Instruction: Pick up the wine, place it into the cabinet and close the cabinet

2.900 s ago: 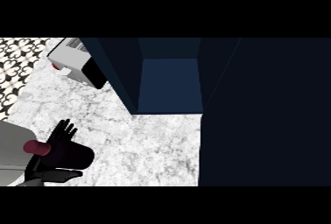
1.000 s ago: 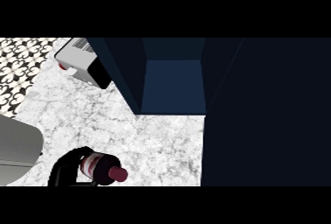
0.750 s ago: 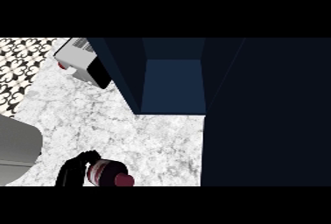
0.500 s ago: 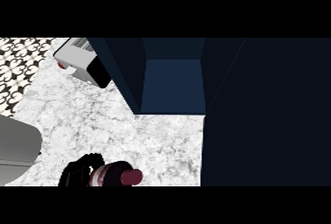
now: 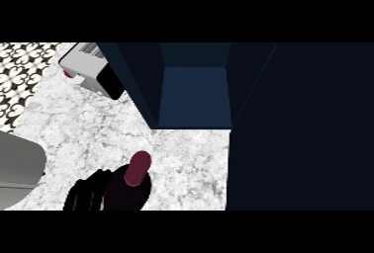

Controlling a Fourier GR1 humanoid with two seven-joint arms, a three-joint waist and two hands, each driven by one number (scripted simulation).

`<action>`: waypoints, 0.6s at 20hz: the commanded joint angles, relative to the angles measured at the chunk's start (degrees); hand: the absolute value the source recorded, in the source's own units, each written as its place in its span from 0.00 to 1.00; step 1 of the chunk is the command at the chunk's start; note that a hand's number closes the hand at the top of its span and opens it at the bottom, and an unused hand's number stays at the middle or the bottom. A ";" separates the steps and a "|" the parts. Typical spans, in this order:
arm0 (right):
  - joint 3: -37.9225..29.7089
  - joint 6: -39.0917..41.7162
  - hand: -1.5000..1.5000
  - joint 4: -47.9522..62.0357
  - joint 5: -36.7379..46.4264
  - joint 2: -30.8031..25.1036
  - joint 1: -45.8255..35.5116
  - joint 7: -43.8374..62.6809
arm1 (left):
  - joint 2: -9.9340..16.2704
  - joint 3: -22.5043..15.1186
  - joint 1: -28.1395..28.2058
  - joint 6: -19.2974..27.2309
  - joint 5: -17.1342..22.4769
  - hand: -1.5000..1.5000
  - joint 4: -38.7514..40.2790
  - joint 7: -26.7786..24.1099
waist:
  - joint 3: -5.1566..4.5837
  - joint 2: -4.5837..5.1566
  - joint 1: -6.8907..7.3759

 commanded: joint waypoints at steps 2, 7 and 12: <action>-0.59 0.82 0.00 5.78 1.73 -0.49 -3.13 -2.40 | -0.21 -4.50 -3.94 9.73 0.53 1.00 -8.53 7.04 | -0.04 0.12 -0.11; 1.57 1.69 0.00 2.52 2.80 1.08 1.63 -3.44 | -0.22 -10.49 -6.88 19.44 1.65 1.00 -12.04 10.45 | -0.05 0.07 -0.41; 0.80 -1.34 0.00 3.62 1.29 0.71 -3.82 0.36 | -0.22 -10.76 -17.09 24.46 1.94 1.00 -8.05 13.63 | -0.07 0.11 -0.39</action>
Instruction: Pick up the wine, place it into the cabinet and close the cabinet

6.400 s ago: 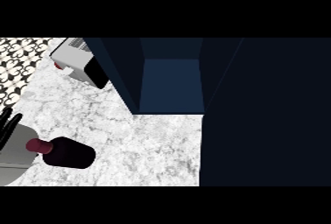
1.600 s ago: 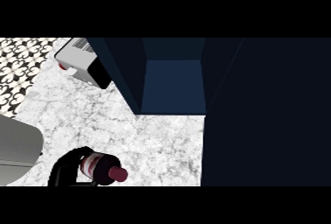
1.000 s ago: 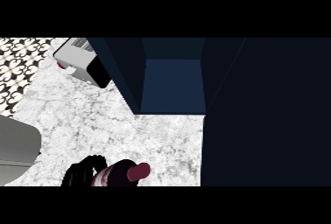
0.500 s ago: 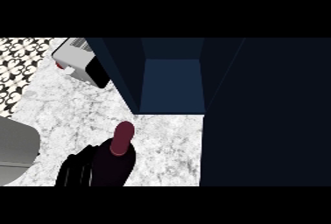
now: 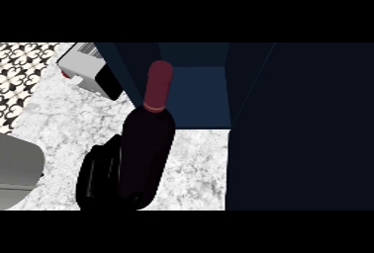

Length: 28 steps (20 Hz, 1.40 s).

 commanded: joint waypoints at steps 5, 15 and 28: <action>2.15 0.26 0.00 -0.29 3.54 1.60 1.97 -2.22 | -0.03 -3.44 -14.40 14.14 -2.07 1.00 1.82 5.05 | 0.00 0.01 -0.15; 0.00 0.55 0.00 -0.78 0.58 0.84 2.23 -1.07 | -0.03 -4.17 -26.82 17.47 -6.50 1.00 19.57 2.97 | -0.01 0.07 -0.36; -0.68 1.40 0.00 0.62 0.63 1.00 1.51 -2.95 | -0.03 -10.04 -30.02 22.93 4.53 1.00 35.12 -10.32 | -0.02 0.07 -0.27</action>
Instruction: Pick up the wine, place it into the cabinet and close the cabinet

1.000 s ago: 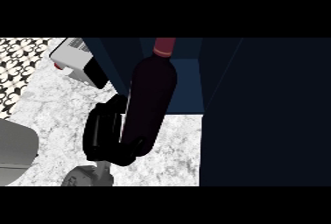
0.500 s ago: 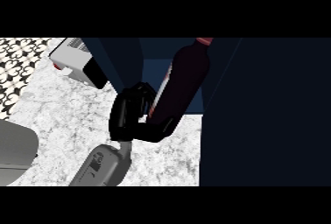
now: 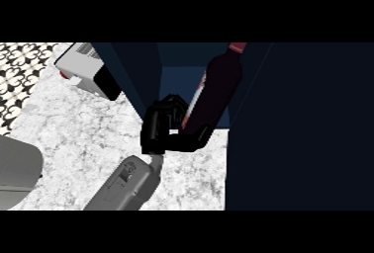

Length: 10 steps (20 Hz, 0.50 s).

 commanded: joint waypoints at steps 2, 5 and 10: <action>-0.98 -0.52 0.00 1.74 -0.72 -1.40 -3.95 1.57 | -0.01 -1.11 -4.15 0.73 6.74 1.00 11.62 -7.94 | -0.03 0.13 -0.26; -0.05 0.99 0.00 0.30 -0.39 -0.20 0.45 -0.48 | -0.01 -0.72 -3.20 0.06 7.03 1.00 10.89 -7.26 | -0.01 0.01 -0.12; 3.20 0.27 0.00 1.55 3.84 2.22 1.15 -2.51 | -0.01 -2.23 -4.41 -1.83 10.47 1.00 17.13 -11.14 | -0.01 0.04 -0.14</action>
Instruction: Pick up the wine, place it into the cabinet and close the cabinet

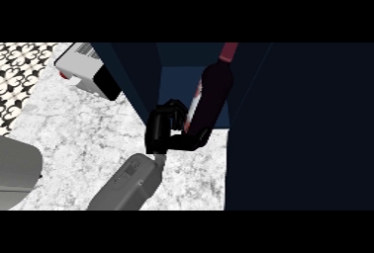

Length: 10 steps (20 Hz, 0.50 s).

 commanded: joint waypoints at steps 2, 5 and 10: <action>-1.44 0.07 0.00 1.13 -1.24 -0.48 -1.18 -0.34 | 0.00 3.81 0.29 -3.37 -1.25 1.00 1.21 2.06 | 0.01 -0.06 0.41; -1.01 -1.03 0.00 -0.10 -1.51 -0.44 -1.90 1.64 | 0.01 1.28 -0.39 -3.82 7.39 1.00 7.27 -6.75 | -0.01 0.06 -0.09; -0.35 -0.23 0.00 2.03 0.45 0.66 -1.24 -1.58 | 0.00 2.95 -3.80 -8.97 11.88 1.00 11.54 -7.64 | -0.01 0.06 -0.01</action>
